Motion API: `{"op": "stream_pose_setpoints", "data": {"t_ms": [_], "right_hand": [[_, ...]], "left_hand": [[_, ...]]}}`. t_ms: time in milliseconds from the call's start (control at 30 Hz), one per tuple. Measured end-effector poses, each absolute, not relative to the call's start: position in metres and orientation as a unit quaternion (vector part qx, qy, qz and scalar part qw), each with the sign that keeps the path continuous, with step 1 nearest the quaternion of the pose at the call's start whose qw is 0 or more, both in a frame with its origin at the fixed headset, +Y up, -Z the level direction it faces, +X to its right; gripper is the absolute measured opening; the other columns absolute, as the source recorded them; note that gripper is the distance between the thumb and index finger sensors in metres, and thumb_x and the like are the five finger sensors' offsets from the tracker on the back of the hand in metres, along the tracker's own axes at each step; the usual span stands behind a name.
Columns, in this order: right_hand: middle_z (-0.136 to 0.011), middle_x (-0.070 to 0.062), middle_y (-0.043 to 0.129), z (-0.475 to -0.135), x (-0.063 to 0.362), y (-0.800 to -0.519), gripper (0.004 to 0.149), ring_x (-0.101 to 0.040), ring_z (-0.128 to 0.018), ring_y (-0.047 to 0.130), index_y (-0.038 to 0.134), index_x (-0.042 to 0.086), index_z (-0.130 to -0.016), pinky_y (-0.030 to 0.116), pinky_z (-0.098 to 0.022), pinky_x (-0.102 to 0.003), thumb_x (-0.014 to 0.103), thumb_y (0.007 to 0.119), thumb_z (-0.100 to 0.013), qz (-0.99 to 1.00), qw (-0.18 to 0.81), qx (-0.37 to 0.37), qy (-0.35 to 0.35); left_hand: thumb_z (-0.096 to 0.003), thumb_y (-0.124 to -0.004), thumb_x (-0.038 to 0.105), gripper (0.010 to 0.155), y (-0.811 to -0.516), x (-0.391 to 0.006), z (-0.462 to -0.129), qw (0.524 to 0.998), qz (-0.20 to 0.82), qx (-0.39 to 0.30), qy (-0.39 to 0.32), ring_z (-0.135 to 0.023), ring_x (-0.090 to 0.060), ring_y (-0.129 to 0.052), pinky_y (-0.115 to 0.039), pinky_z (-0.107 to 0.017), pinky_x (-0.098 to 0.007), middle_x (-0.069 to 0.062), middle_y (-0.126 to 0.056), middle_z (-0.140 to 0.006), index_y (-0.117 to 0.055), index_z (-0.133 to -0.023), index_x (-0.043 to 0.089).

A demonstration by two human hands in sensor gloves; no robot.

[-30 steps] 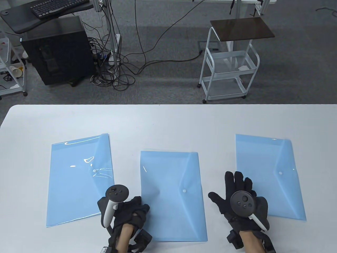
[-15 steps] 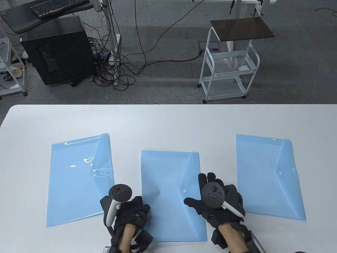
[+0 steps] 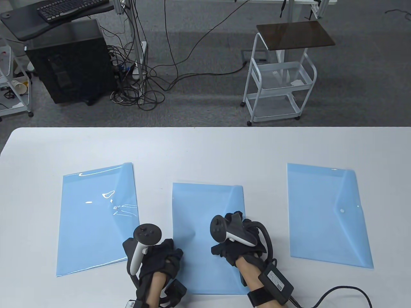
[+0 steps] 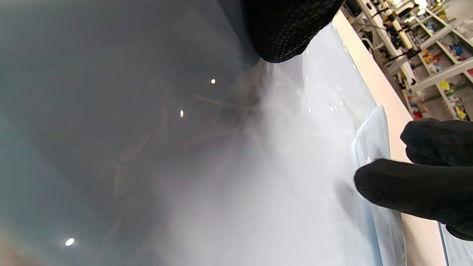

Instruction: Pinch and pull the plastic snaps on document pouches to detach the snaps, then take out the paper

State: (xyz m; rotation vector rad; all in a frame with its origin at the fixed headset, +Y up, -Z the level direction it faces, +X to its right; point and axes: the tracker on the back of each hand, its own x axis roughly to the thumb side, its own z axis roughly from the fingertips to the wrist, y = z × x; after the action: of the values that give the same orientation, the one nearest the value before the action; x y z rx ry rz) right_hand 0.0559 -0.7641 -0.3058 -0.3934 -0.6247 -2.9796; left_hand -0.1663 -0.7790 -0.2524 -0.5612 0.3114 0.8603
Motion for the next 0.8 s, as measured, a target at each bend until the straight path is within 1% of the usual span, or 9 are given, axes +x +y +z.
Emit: {"op": "stream_pose_setpoints", "data": {"t_ms": [133,267,333,400,433,500,567,667,800], "right_hand": [[-0.115,-0.043,0.048,-0.310,0.049,-0.772,0.103,-0.066,-0.089,0.072,0.040,-0.010,-0.111,0.070,-0.056,-0.073,0.055,0.088,-0.047,-0.966,0.062,-0.131,-0.214],[-0.112,-0.043,0.053,-0.315,0.047,-0.772,0.095,-0.070,-0.086,0.072,0.040,-0.011,-0.110,0.072,-0.055,-0.073,0.046,0.088,-0.051,-0.960,0.041,-0.133,-0.241],[-0.111,-0.043,0.056,-0.317,0.046,-0.772,0.090,-0.069,-0.085,0.075,0.043,-0.011,-0.110,0.074,-0.054,-0.073,0.041,0.089,-0.053,-0.961,0.044,-0.131,-0.238],[-0.109,-0.045,0.058,-0.318,0.042,-0.774,0.088,-0.070,-0.082,0.076,0.044,-0.012,-0.109,0.075,-0.052,-0.073,0.039,0.090,-0.053,-0.962,0.049,-0.128,-0.235],[-0.108,-0.045,0.059,-0.318,0.038,-0.776,0.086,-0.071,-0.081,0.077,0.045,-0.012,-0.108,0.077,-0.051,-0.073,0.037,0.089,-0.053,-0.962,0.065,-0.131,-0.230],[-0.105,-0.048,0.060,-0.317,0.031,-0.780,0.079,-0.072,-0.078,0.079,0.046,-0.013,-0.108,0.079,-0.049,-0.073,0.032,0.084,-0.055,-0.962,0.091,-0.132,-0.223],[-0.101,-0.048,0.065,-0.316,0.023,-0.785,0.071,-0.072,-0.074,0.083,0.049,-0.012,-0.107,0.081,-0.046,-0.072,0.023,0.080,-0.053,-0.966,0.121,-0.124,-0.195],[-0.098,-0.044,0.072,-0.319,0.020,-0.787,0.067,-0.067,-0.070,0.090,0.052,-0.009,-0.106,0.085,-0.043,-0.069,0.022,0.081,-0.055,-0.967,0.149,-0.119,-0.169],[-0.095,-0.041,0.078,-0.324,0.020,-0.788,0.065,-0.064,-0.067,0.094,0.056,-0.007,-0.106,0.089,-0.041,-0.066,0.022,0.084,-0.054,-0.970,0.144,-0.116,-0.158]], "left_hand": [[-0.0552,-0.077,0.028,0.047,-0.779,-0.166,-0.253,0.860,0.408,-0.268,0.148,-0.053,-0.024,-0.112,-0.100,-0.033,-0.033,-0.007,-0.097,-0.079,-0.067,-0.097,0.010],[-0.0551,-0.077,0.028,0.046,-0.778,-0.166,-0.253,0.864,0.401,-0.267,0.148,-0.053,-0.023,-0.113,-0.100,-0.033,-0.032,-0.006,-0.097,-0.079,-0.067,-0.096,0.010],[-0.0550,-0.078,0.028,0.046,-0.778,-0.166,-0.253,0.864,0.400,-0.267,0.150,-0.052,-0.024,-0.113,-0.100,-0.033,-0.033,-0.006,-0.097,-0.079,-0.067,-0.096,0.010],[-0.0550,-0.078,0.028,0.046,-0.778,-0.166,-0.254,0.865,0.397,-0.268,0.149,-0.052,-0.023,-0.113,-0.100,-0.033,-0.032,-0.005,-0.097,-0.079,-0.068,-0.096,0.010],[-0.0550,-0.078,0.028,0.046,-0.778,-0.165,-0.254,0.865,0.396,-0.268,0.150,-0.052,-0.023,-0.113,-0.100,-0.033,-0.033,-0.005,-0.097,-0.079,-0.068,-0.096,0.010],[-0.0550,-0.078,0.028,0.046,-0.778,-0.165,-0.254,0.868,0.392,-0.266,0.149,-0.052,-0.023,-0.113,-0.100,-0.033,-0.032,-0.005,-0.097,-0.079,-0.068,-0.096,0.010],[-0.0550,-0.078,0.028,0.046,-0.778,-0.164,-0.254,0.869,0.390,-0.265,0.149,-0.052,-0.023,-0.113,-0.100,-0.033,-0.032,-0.005,-0.097,-0.078,-0.068,-0.096,0.010],[-0.0550,-0.077,0.028,0.046,-0.778,-0.164,-0.253,0.872,0.386,-0.263,0.148,-0.052,-0.023,-0.113,-0.100,-0.033,-0.032,-0.005,-0.097,-0.079,-0.068,-0.096,0.010],[-0.0546,-0.077,0.028,0.046,-0.776,-0.161,-0.253,0.880,0.372,-0.258,0.145,-0.052,-0.023,-0.113,-0.100,-0.033,-0.032,-0.005,-0.097,-0.079,-0.068,-0.097,0.010]]}}
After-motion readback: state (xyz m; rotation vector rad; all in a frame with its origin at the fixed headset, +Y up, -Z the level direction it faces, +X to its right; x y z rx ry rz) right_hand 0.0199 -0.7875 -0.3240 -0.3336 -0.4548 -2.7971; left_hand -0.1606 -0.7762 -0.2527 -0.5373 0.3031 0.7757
